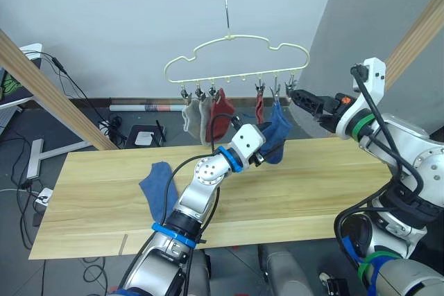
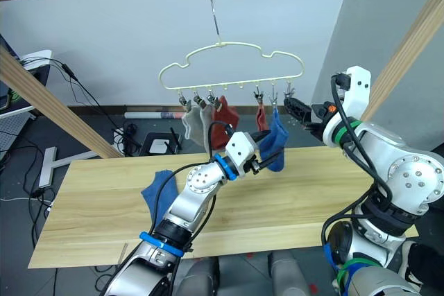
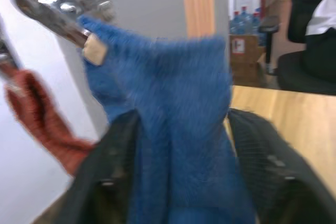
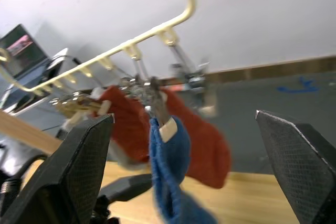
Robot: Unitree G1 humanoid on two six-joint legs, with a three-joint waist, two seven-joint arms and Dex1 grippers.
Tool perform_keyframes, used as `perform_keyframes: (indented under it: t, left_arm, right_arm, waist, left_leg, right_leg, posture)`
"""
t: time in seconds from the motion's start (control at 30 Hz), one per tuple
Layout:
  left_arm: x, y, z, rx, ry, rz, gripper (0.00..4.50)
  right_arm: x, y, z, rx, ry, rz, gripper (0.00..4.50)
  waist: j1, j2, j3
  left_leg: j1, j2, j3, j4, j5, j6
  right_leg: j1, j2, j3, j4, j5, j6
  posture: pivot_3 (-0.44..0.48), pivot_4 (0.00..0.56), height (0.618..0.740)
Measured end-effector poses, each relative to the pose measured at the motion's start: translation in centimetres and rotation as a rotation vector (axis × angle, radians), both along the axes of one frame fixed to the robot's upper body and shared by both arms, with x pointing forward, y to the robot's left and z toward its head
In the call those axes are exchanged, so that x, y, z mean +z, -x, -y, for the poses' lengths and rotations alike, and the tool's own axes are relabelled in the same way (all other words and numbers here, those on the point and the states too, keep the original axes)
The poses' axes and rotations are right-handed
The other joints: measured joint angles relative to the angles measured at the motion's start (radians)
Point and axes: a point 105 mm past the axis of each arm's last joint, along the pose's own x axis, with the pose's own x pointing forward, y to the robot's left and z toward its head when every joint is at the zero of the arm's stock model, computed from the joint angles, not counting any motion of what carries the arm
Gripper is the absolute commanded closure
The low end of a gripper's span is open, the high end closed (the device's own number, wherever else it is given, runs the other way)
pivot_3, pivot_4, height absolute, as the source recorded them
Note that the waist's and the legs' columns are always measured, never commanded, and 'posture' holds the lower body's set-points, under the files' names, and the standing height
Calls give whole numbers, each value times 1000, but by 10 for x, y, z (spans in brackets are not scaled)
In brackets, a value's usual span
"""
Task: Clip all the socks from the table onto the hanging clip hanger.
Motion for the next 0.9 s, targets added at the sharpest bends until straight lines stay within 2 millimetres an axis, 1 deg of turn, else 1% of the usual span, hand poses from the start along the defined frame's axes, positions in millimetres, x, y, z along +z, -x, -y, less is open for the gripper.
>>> perform_keyframes:
  t: [0.07, 0.1, 0.13, 0.17, 0.23, 0.27, 0.33, 0.4, 0.47, 0.5, 0.53, 0.57, 0.6, 0.67, 0.77, 0.8, 0.9]
  left_arm:
    - [-3, -1, -5, 5, -22, -5, 22]
    - [-8, -2, -11, 15, -42, -16, 22]
    - [-11, -3, -15, 23, -53, -25, 22]
    - [-13, -3, -19, 34, -60, -33, 3]
    - [-12, -4, -29, 54, -75, -29, 0]
    - [-8, -4, -33, 61, -74, -18, 0]
    - [4, -3, -50, 70, -75, 8, 0]
    - [18, -2, -75, 91, -99, 42, 0]
    - [35, 0, -99, 115, -122, 75, 0]
    - [42, 2, -105, 120, -128, 91, 0]
    - [49, 4, -109, 115, -131, 102, 0]
    - [53, 7, -110, 104, -134, 108, 0]
    - [55, 10, -109, 94, -134, 108, 0]
    - [53, 13, -109, 83, -133, 91, 0]
    - [52, 15, -110, 80, -138, 75, 0]
    - [52, 17, -110, 82, -140, 75, 0]
    - [59, 22, -106, 73, -139, 95, 0]
  right_arm:
    - [-20, 4, 1, -38, 99, 7, 0]
    - [-30, 5, -1, -52, 129, 14, 0]
    - [-34, 4, -2, -61, 143, 26, 0]
    - [-34, 2, -5, -70, 153, 53, 172]
    - [-27, -1, -9, -96, 173, 138, 517]
    - [-23, -2, -10, -106, 182, 174, 849]
    - [-20, -5, -16, -120, 220, 240, 849]
    - [-19, -8, -21, -131, 258, 290, 849]
    - [-20, -10, -25, -140, 272, 323, 1141]
    - [-22, -12, -26, -150, 261, 327, 1380]
    - [-24, -13, -27, -159, 248, 327, 1667]
    - [-27, -16, -28, -166, 241, 324, 2092]
    - [-29, -17, -29, -168, 244, 323, 2468]
    - [-30, -19, -31, -169, 242, 329, 3182]
    - [-29, -25, -30, -194, 246, 342, 3182]
    - [-28, -29, -30, -208, 250, 349, 3182]
    - [-27, -38, -30, -237, 256, 358, 3182]
  waist:
    - [0, 0, 0]
    - [-3, 0, 0]
    - [-7, 0, 0]
    - [-10, 0, 0]
    - [-12, 0, 0]
    - [-12, 0, 0]
    - [-14, -1, 1]
    - [-15, -1, 1]
    - [-11, -1, 1]
    - [-5, -1, 1]
    - [2, -1, 1]
    - [7, -1, 1]
    - [12, -1, 1]
    - [22, -1, 1]
    - [32, -1, 1]
    - [33, -2, 1]
    - [36, -2, 1]
  left_leg:
    - [0, 0, 1, 0, 0, 0]
    - [-1, 0, 3, 0, 0, 0]
    - [-1, 0, 4, 0, 0, 0]
    - [-1, 0, 4, 0, 0, 0]
    - [-1, 0, 3, 0, 0, 0]
    - [-1, 0, 3, 0, 0, 0]
    - [-1, 1, 3, 0, 0, 0]
    - [-1, 1, 3, -1, 0, 0]
    - [-1, 1, 3, -1, 0, 0]
    - [-1, 1, 3, -1, 0, 0]
    - [-1, 1, 3, -1, 0, 0]
    - [-2, 1, 3, -1, 0, 0]
    - [-2, 1, 3, -1, 0, 0]
    - [-3, 1, 3, -1, 0, 0]
    - [-3, 1, 3, -1, 0, 0]
    - [-2, 1, 3, -1, 0, 0]
    - [-2, 1, 3, -1, 0, 0]
  right_leg:
    - [0, 0, 1, -1, 0, 0]
    - [-1, 0, 2, -1, 0, 1]
    - [-3, 0, 4, -1, 1, 2]
    - [-3, 0, 4, 0, 1, 2]
    - [-3, 0, 3, 0, 1, 3]
    - [-3, 0, 3, 0, 1, 3]
    - [-4, 0, 3, 0, 1, 3]
    - [-4, 1, 3, 1, 1, 2]
    - [-5, 1, 3, 1, 0, 2]
    - [-5, 1, 3, 0, 0, 2]
    - [-5, 1, 3, 0, 0, 2]
    - [-5, 0, 3, -1, 1, 2]
    - [-5, 0, 3, -1, 1, 2]
    - [-5, 0, 3, -1, 1, 2]
    - [-5, 0, 3, -1, 1, 1]
    - [-5, 0, 3, 0, 1, 1]
    - [-5, 0, 2, 0, 0, 1]
  posture:
    - [-94, 235, 740]
    - [-94, 235, 740]
    - [-94, 235, 740]
    - [-82, 240, 740]
    - [-82, 240, 740]
    - [-54, 245, 740]
    - [-40, 247, 740]
    - [-23, 248, 740]
    - [-10, 248, 740]
    - [2, 248, 740]
    - [2, 248, 740]
    - [2, 248, 740]
    - [2, 248, 740]
    - [31, 249, 740]
    - [31, 249, 740]
    - [48, 249, 740]
    - [48, 249, 740]
